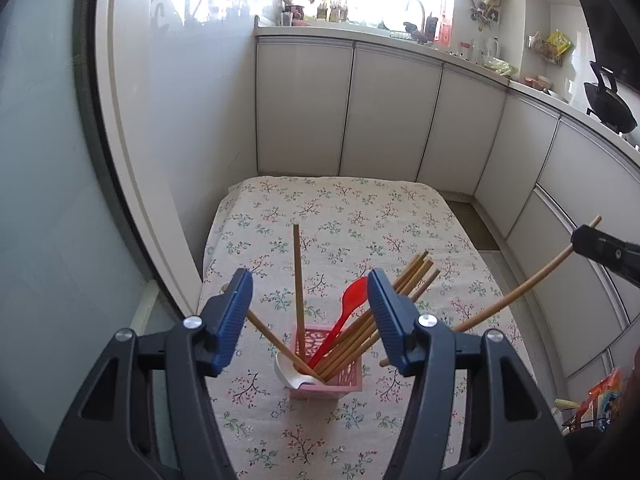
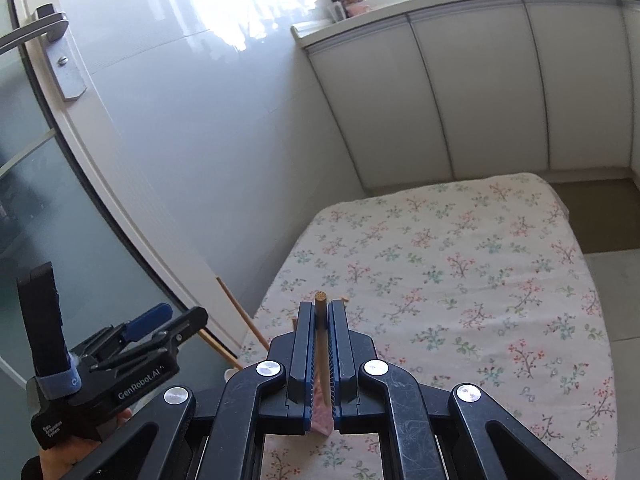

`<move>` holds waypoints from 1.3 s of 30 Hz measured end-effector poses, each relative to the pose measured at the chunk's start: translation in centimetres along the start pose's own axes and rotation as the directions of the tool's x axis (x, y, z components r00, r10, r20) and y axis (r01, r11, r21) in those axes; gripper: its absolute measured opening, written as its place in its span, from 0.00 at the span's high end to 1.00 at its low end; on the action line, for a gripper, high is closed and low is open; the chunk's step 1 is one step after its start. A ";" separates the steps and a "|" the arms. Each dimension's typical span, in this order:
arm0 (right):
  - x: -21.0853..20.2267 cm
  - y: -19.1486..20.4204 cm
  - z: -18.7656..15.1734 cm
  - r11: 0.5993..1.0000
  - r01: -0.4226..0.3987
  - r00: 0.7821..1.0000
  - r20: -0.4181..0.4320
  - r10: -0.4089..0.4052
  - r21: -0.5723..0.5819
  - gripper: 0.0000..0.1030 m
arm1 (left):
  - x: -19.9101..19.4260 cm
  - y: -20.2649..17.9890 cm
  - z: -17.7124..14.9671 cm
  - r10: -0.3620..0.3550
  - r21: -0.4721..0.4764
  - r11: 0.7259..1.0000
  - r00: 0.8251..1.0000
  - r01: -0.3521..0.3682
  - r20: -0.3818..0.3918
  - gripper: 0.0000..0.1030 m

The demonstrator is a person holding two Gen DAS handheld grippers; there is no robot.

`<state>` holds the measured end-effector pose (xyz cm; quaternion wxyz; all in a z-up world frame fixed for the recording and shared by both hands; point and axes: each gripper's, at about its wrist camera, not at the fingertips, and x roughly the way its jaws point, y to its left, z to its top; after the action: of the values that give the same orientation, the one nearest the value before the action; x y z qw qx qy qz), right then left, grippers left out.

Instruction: Organize utensils

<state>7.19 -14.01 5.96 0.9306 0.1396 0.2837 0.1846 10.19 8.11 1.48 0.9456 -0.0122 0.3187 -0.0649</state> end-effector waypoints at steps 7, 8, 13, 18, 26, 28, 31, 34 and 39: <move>1.8 2.5 -0.1 0.999 -0.025 1.000 -0.009 0.025 -0.022 0.95 | -0.8 0.8 -0.6 -0.016 0.005 1.000 1.000 0.016 -0.012 0.38; 2.2 2.6 -0.1 0.999 -0.024 1.000 -0.015 0.024 -0.023 0.95 | -0.8 0.9 -0.6 -0.021 0.002 1.000 1.000 0.021 -0.014 0.38; 4.6 3.4 -0.6 0.999 -0.006 0.998 -0.058 0.004 -0.042 0.95 | -0.9 0.6 -0.4 -0.037 0.006 0.999 0.999 0.037 -0.018 0.37; 6.6 3.8 -1.2 0.999 -0.004 0.996 -0.086 0.000 -0.047 0.93 | -0.6 0.9 -0.5 -0.031 -0.001 1.000 0.999 0.031 -0.029 0.36; 6.0 1.8 -0.7 0.998 -0.039 0.997 -0.059 0.041 0.040 0.55 | -0.6 0.9 -0.7 -0.033 -0.017 0.999 0.998 0.032 -0.055 0.23; 5.1 1.5 -0.4 0.999 -0.021 0.998 -0.051 0.023 0.044 0.50 | -0.7 0.8 -0.8 -0.034 -0.020 0.999 0.998 0.033 -0.060 0.21; 3.5 1.2 -0.2 0.999 0.015 0.999 -0.053 -0.013 0.043 0.42 | -0.6 0.4 -1.2 -0.031 -0.039 0.999 0.995 0.028 -0.092 0.18; 1.6 0.7 -0.9 0.997 0.066 0.996 -0.057 -0.065 0.030 0.28 | -0.6 -0.5 -1.8 -0.039 -0.053 0.998 0.990 0.032 -0.138 0.12; -1.4 -0.3 -2.6 0.979 0.204 0.977 -0.069 -0.203 0.014 0.10 | -1.0 -3.7 -3.5 -0.010 -0.023 1.000 0.982 0.006 -0.188 0.03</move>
<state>4.61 -14.46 4.43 0.9330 0.1132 0.3296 0.0901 6.83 4.69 -0.46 0.9107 -0.0176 0.4074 -0.0659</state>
